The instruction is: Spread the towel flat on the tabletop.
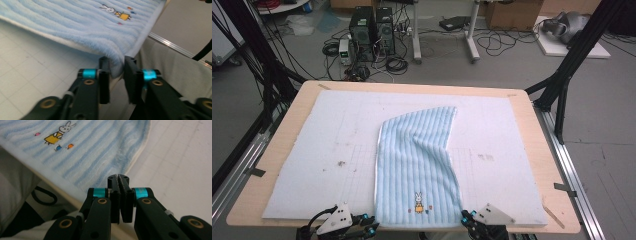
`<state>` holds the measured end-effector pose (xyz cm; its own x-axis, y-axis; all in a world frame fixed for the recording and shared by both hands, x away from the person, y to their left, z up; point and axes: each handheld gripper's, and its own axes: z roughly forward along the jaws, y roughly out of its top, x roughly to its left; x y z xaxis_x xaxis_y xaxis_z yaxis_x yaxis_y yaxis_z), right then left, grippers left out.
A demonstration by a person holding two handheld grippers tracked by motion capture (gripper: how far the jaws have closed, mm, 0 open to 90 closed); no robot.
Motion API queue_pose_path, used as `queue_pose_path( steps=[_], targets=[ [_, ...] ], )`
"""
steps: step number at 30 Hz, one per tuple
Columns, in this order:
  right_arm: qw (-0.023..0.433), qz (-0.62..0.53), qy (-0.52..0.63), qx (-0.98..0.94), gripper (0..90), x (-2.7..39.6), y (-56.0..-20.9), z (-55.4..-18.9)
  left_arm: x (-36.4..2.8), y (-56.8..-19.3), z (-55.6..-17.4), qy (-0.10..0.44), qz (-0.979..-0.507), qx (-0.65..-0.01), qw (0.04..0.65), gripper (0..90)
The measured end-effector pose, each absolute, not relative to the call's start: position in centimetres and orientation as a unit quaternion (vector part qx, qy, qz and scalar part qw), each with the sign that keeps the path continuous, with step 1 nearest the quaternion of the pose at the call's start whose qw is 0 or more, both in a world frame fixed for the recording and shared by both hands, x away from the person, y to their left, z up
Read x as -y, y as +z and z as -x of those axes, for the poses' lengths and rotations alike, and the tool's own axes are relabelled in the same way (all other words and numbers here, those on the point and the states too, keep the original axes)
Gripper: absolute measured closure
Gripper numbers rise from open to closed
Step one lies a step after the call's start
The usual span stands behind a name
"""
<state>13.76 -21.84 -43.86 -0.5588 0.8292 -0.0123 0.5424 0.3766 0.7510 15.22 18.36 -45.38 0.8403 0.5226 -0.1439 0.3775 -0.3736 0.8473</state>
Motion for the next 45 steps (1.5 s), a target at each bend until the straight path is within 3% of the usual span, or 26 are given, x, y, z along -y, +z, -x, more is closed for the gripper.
queue_pose_path(
  steps=[1, 2, 5, 12, 17, 20, 25, 28, 31, 34, 41, 43, 45],
  targets=[
    [0.199, -0.429, 0.364, -0.802, 88.1, 22.2, -43.8, -13.3, -18.4, -45.3, -15.3, 0.080, -0.822, -0.279, 0.490, 55.2],
    [0.197, -0.431, 0.367, -0.800, 88.0, 22.5, -43.7, -13.0, -18.6, -45.1, -15.5, 0.086, -0.819, -0.286, 0.491, 49.5],
    [0.205, -0.436, 0.361, -0.798, 83.9, 22.9, -43.4, -12.3, -19.1, -44.7, -16.3, 0.107, -0.799, -0.311, 0.504, 42.6],
    [0.210, -0.446, 0.407, -0.769, 41.0, 23.1, -42.7, -14.7, -19.5, -43.5, -20.0, 0.142, -0.781, -0.339, 0.505, 41.4],
    [0.210, -0.441, 0.417, -0.767, 39.5, 22.0, -43.2, -17.5, -19.1, -42.9, -22.7, 0.153, -0.762, -0.351, 0.522, 39.7],
    [0.217, -0.442, 0.421, -0.762, 27.0, 21.8, -43.2, -18.7, -19.0, -42.8, -23.9, 0.158, -0.748, -0.362, 0.534, 35.4],
    [0.232, -0.417, 0.423, -0.770, 23.1, 22.5, -42.8, -20.2, -18.7, -43.0, -25.9, 0.167, -0.724, -0.387, 0.546, 26.9],
    [0.223, -0.416, 0.427, -0.772, 22.4, 23.1, -42.9, -21.3, -18.2, -43.2, -27.1, 0.173, -0.717, -0.387, 0.554, 22.3],
    [0.187, -0.469, 0.434, -0.746, 10.1, 23.8, -43.4, -23.0, -17.7, -43.4, -28.2, 0.186, -0.716, -0.390, 0.548, 21.3],
    [0.179, -0.469, 0.431, -0.749, 10.1, 23.7, -43.8, -24.4, -17.1, -43.8, -29.3, 0.195, -0.725, -0.391, 0.532, 22.9],
    [0.147, -0.465, 0.426, -0.762, 10.8, 21.6, -44.1, -27.7, -15.8, -44.7, -30.9, 0.184, -0.754, -0.390, 0.495, 42.4],
    [0.153, -0.470, 0.402, -0.771, 25.4, 20.9, -44.4, -28.2, -15.1, -44.5, -30.9, 0.180, -0.768, -0.377, 0.485, 46.7],
    [0.160, -0.479, 0.373, -0.778, 31.3, 20.4, -44.9, -28.4, -14.4, -44.8, -31.1, 0.166, -0.774, -0.377, 0.481, 49.4]
  ],
)
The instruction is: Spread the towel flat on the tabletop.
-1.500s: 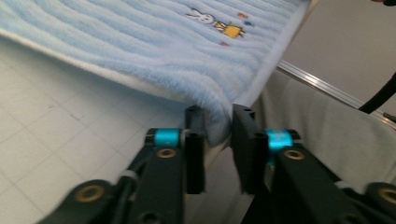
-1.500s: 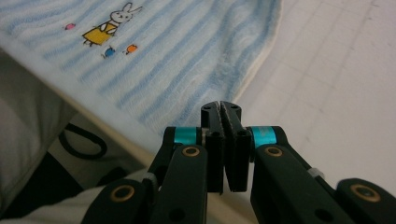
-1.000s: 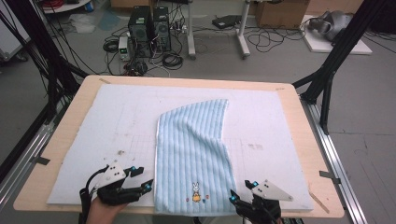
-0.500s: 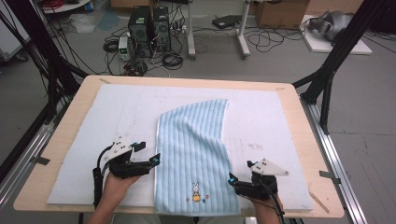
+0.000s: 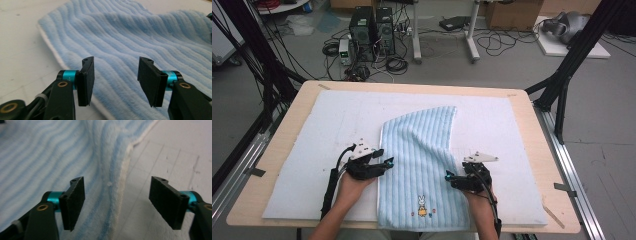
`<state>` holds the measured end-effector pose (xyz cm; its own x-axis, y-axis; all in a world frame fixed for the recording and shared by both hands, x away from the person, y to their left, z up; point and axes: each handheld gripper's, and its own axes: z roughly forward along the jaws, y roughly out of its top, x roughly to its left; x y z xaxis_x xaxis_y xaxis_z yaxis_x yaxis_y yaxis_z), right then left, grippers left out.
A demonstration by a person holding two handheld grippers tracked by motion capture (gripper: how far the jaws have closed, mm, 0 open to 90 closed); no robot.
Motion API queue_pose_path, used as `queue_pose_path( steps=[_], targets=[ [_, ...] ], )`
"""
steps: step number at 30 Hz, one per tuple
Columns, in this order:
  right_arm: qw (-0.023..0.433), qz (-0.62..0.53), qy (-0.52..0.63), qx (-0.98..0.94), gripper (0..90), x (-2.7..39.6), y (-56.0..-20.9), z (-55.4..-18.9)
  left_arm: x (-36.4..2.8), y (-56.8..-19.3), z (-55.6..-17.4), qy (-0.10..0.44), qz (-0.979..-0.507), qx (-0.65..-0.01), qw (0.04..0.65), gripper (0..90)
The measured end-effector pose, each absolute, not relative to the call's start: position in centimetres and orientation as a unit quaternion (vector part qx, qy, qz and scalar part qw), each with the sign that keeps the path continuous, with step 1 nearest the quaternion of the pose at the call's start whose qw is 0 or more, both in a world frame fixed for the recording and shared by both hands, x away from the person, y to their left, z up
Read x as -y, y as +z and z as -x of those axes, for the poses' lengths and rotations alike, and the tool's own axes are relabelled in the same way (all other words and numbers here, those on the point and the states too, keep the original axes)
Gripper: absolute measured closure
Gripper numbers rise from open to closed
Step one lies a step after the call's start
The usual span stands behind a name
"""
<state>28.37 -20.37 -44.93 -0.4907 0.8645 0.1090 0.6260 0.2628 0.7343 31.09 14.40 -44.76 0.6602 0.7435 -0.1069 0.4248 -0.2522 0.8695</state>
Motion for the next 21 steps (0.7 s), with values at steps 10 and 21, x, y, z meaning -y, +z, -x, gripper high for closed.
queue_pose_path(
  steps=[10, 21],
  targets=[
    [0.196, -0.477, 0.363, -0.776, 58.7, 20.6, -45.0, -27.6, -12.5, -45.0, -31.0, 0.172, -0.826, -0.348, 0.408, 85.6],
    [0.171, -0.462, 0.389, -0.779, 82.5, 22.2, -45.0, -24.6, -13.9, -44.9, -28.4, 0.091, -0.832, -0.338, 0.430, 87.0]
  ],
)
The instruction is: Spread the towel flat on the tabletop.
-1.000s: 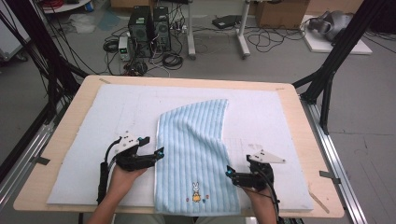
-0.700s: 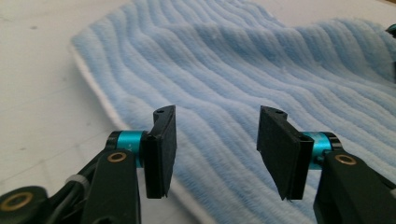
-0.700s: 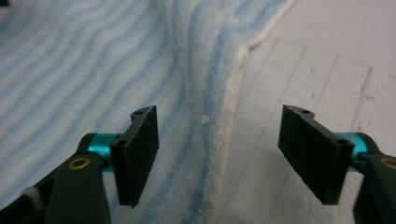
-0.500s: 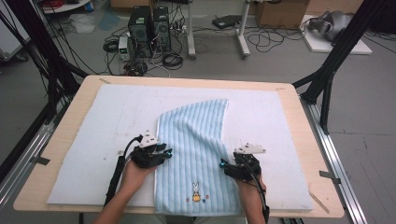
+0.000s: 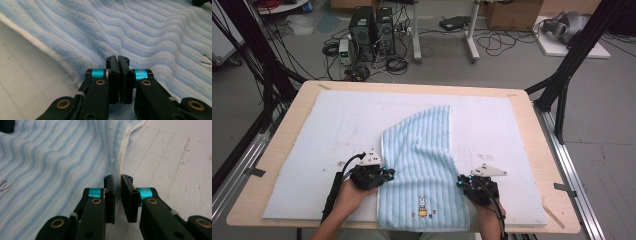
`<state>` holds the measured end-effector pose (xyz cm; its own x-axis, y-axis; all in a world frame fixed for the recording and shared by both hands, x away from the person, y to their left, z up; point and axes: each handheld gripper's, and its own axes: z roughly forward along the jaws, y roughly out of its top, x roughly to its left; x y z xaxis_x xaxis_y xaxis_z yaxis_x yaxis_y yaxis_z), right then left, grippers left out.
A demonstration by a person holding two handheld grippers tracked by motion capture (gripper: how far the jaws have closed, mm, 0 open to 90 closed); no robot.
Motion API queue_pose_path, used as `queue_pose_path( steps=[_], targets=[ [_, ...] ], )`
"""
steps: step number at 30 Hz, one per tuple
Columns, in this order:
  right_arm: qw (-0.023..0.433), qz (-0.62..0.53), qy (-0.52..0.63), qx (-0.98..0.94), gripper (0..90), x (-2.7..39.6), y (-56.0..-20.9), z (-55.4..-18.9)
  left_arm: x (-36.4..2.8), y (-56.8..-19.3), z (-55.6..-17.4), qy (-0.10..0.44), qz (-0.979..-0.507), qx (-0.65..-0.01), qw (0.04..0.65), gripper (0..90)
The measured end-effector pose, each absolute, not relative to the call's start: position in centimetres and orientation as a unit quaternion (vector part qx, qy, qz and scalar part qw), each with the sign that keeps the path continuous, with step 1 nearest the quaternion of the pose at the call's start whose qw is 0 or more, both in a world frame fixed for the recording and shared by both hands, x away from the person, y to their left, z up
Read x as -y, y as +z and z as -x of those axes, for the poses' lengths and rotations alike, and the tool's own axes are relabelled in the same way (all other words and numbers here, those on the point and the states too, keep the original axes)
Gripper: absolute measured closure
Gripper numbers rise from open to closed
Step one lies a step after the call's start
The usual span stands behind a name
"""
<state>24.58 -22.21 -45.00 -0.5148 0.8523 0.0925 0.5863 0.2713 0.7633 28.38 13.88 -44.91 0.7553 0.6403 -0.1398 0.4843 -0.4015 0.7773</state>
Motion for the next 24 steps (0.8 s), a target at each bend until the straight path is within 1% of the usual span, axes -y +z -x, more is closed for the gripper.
queue_pose_path(
  steps=[2, 4, 7, 9, 10, 12, 13, 14, 16, 17, 18, 20, 24],
  targets=[
    [0.178, -0.458, 0.388, -0.780, 82.5, 22.6, -44.8, -23.7, -14.3, -45.1, -27.7, 0.082, -0.828, -0.331, 0.446, 86.5],
    [0.185, -0.449, 0.396, -0.779, 84.7, 23.1, -44.7, -22.7, -14.7, -45.0, -27.0, 0.082, -0.826, -0.325, 0.452, 86.3],
    [0.188, -0.453, 0.403, -0.773, 86.7, 24.0, -44.6, -21.4, -15.1, -45.1, -26.0, 0.066, -0.824, -0.320, 0.463, 86.5],
    [0.194, -0.453, 0.404, -0.771, 86.8, 24.4, -44.3, -20.6, -15.2, -45.1, -25.5, 0.064, -0.823, -0.315, 0.468, 86.5],
    [0.195, -0.453, 0.408, -0.768, 85.9, 24.5, -44.3, -20.3, -15.2, -45.1, -25.2, 0.063, -0.823, -0.314, 0.470, 86.5],
    [0.204, -0.458, 0.408, -0.763, 81.0, 24.7, -44.2, -20.0, -15.3, -45.2, -25.1, 0.063, -0.819, -0.317, 0.475, 85.8],
    [0.206, -0.463, 0.410, -0.759, 76.1, 24.9, -44.2, -20.0, -15.5, -45.1, -25.2, 0.063, -0.818, -0.316, 0.476, 83.9],
    [0.210, -0.467, 0.412, -0.754, 72.5, 25.0, -44.1, -20.1, -15.5, -45.1, -25.2, 0.067, -0.814, -0.320, 0.480, 79.6],
    [0.215, -0.478, 0.417, -0.742, 60.1, 25.0, -44.0, -20.5, -15.7, -45.0, -25.5, 0.075, -0.802, -0.334, 0.490, 62.5],
    [0.217, -0.483, 0.422, -0.736, 54.2, 24.9, -43.9, -20.8, -16.0, -44.9, -25.6, 0.084, -0.796, -0.339, 0.495, 55.6],
    [0.214, -0.487, 0.431, -0.729, 51.0, 24.8, -43.8, -21.0, -16.1, -44.7, -25.7, 0.095, -0.788, -0.346, 0.500, 50.6],
    [0.215, -0.486, 0.439, -0.725, 46.2, 24.4, -43.8, -21.6, -16.6, -44.4, -26.2, 0.115, -0.777, -0.358, 0.505, 45.0],
    [0.202, -0.474, 0.433, -0.740, 45.5, 22.5, -43.8, -22.9, -17.6, -43.7, -27.4, 0.137, -0.763, -0.375, 0.509, 44.1]
  ],
)
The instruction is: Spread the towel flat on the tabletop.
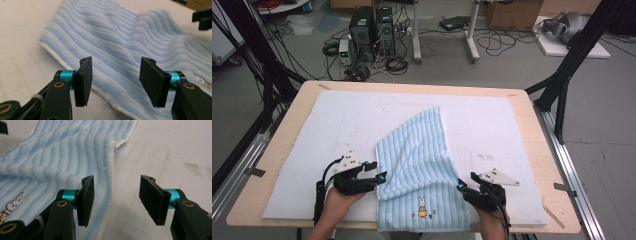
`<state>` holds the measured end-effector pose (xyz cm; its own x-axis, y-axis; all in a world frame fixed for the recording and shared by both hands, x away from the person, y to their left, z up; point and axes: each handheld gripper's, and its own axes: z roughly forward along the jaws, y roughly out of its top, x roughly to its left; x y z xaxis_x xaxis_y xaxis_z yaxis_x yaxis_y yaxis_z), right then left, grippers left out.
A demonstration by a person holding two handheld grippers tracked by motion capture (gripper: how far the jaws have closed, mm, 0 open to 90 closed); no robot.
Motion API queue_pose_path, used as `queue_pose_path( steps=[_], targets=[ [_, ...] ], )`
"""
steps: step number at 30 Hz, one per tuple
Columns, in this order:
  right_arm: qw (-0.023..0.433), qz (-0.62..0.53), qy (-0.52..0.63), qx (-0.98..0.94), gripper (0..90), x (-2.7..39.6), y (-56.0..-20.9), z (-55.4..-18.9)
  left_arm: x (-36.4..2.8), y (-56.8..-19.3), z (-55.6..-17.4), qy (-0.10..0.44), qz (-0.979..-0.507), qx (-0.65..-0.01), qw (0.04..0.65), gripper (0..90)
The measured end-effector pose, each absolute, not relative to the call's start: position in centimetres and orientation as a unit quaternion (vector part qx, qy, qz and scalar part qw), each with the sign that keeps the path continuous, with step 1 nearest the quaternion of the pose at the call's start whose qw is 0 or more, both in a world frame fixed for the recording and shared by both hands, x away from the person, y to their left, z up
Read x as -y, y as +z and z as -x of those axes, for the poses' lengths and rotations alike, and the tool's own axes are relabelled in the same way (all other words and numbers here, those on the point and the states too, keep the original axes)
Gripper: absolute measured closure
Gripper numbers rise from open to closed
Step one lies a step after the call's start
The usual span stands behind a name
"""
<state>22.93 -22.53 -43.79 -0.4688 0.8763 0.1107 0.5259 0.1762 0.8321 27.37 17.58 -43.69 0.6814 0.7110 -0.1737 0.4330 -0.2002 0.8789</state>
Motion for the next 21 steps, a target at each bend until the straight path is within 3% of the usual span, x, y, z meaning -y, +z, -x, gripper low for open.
queue_pose_path(
  steps=[5, 9, 11, 21],
  targets=[
    [0.192, -0.457, 0.423, -0.758, 50.2, 20.1, -43.8, -25.2, -18.4, -43.2, -28.4, 0.153, -0.749, -0.389, 0.514, 45.6],
    [0.175, -0.447, 0.380, -0.791, 76.2, 18.9, -44.7, -26.3, -19.0, -43.2, -28.7, 0.155, -0.745, -0.397, 0.513, 46.2],
    [0.183, -0.435, 0.382, -0.794, 84.5, 19.1, -44.9, -25.9, -19.1, -43.2, -28.7, 0.155, -0.744, -0.399, 0.513, 46.2],
    [0.190, -0.434, 0.388, -0.790, 86.0, 23.4, -44.4, -20.8, -19.1, -43.2, -28.9, 0.156, -0.739, -0.402, 0.518, 46.8]
  ],
)
